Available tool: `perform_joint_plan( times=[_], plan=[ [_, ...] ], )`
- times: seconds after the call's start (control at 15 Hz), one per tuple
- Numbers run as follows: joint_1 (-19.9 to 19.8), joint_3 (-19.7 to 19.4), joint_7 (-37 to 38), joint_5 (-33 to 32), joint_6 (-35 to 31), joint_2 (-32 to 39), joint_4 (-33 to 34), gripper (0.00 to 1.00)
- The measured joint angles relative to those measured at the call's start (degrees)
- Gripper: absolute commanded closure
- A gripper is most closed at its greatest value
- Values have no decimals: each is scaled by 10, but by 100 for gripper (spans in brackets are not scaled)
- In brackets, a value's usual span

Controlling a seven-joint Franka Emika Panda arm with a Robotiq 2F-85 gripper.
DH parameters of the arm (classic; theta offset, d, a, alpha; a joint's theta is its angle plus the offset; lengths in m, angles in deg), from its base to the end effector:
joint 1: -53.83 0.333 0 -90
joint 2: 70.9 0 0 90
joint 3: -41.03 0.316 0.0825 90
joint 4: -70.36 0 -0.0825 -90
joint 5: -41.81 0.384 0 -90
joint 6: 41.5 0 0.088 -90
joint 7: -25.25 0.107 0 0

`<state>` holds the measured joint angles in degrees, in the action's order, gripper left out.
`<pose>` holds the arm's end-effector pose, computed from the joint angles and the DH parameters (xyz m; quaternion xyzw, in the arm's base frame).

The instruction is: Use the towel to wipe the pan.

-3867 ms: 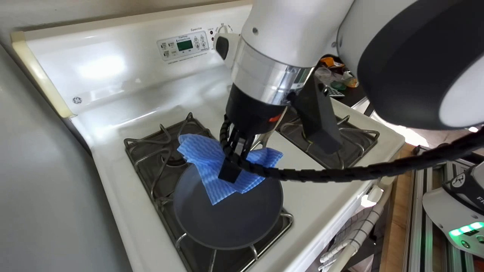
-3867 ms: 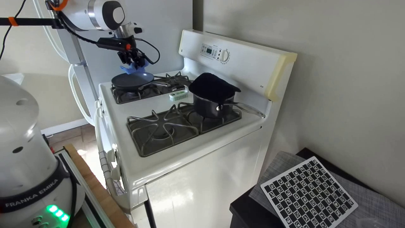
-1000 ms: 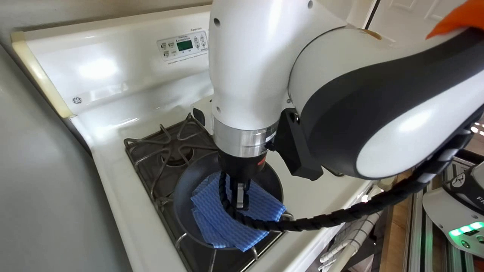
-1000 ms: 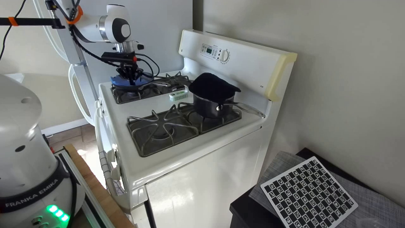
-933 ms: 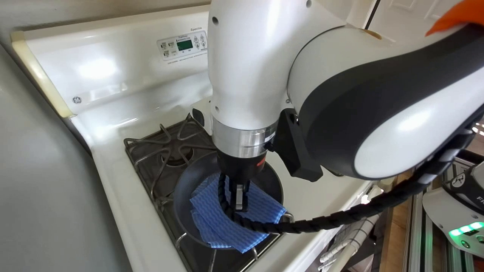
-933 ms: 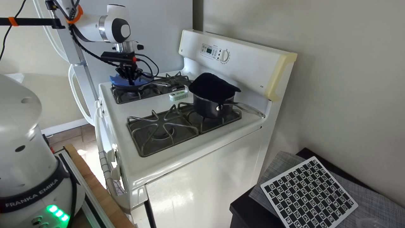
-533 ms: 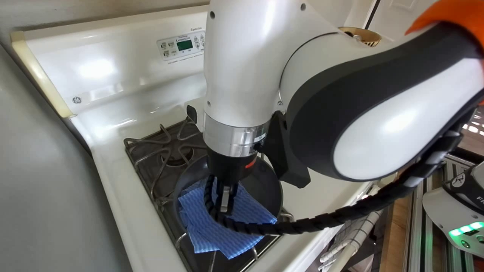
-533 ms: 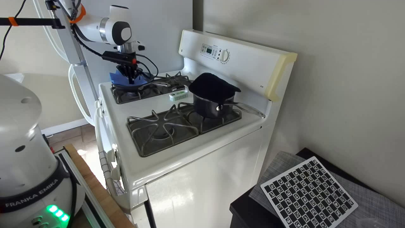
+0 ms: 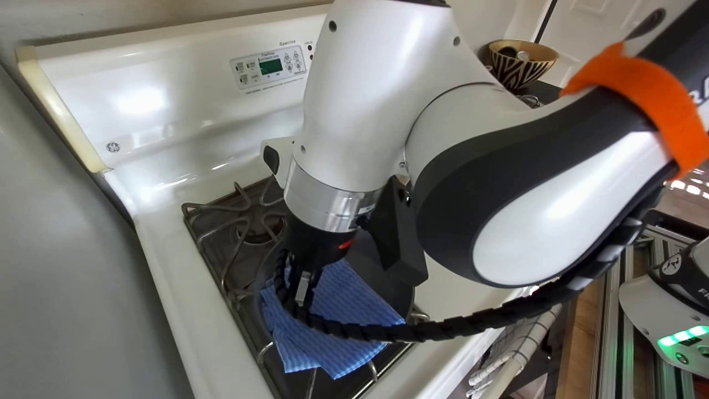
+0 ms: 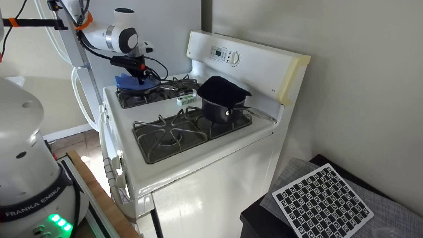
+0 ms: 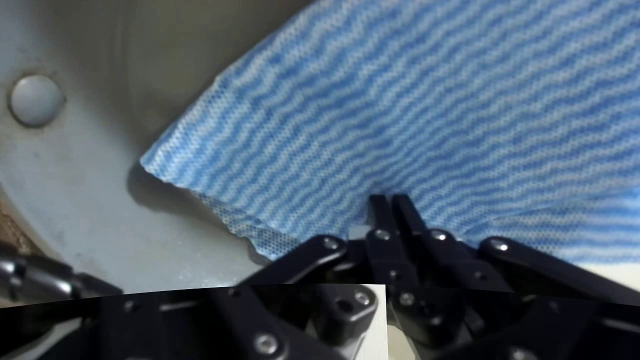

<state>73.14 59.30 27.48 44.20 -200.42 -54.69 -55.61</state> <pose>0.4657 0.3519 0.2914 -0.9493 -0.2704 -0.1246 0.1012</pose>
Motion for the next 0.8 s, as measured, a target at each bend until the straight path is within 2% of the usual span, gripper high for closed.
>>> perform_joint_plan(
  times=[0.6, 0.8],
  plan=[
    [24, -42, 39, -97, -17, 0, -1, 100],
    [26, -48, 45, -104, -17, 0, -1, 100]
  ],
)
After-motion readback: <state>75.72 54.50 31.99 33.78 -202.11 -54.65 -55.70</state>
